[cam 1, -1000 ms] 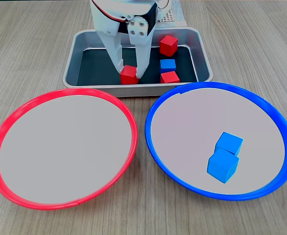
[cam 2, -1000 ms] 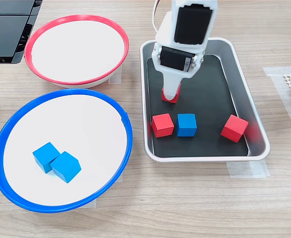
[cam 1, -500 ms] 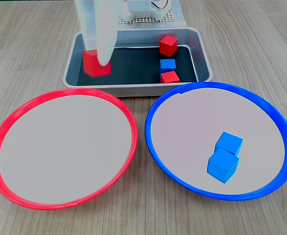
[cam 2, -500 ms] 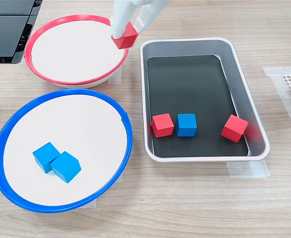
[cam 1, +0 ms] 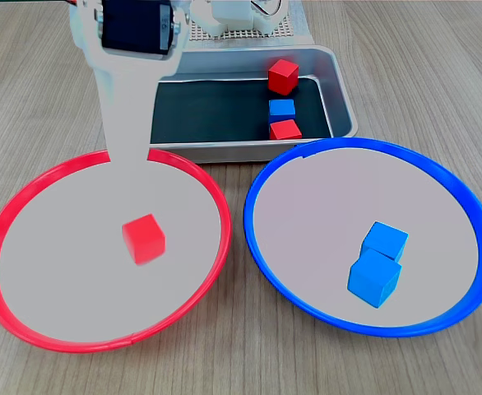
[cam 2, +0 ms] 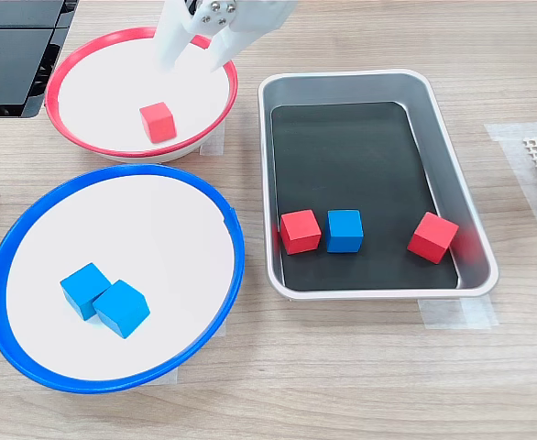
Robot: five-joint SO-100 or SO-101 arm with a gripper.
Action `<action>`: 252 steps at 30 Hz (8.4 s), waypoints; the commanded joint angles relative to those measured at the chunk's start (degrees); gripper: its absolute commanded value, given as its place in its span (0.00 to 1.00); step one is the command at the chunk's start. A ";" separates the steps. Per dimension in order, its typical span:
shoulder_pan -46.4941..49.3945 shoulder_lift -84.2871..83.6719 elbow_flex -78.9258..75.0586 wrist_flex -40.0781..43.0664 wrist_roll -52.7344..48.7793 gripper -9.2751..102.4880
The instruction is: Move six blocks tray to matching dishes
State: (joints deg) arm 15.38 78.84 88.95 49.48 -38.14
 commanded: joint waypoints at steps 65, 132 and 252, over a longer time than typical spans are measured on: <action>-8.09 24.08 8.53 23.29 -10.90 0.08; -20.65 14.15 26.46 12.66 -46.32 0.19; -0.44 9.58 4.04 -9.40 -7.12 0.08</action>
State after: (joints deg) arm 15.47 82.44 91.32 40.08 -51.24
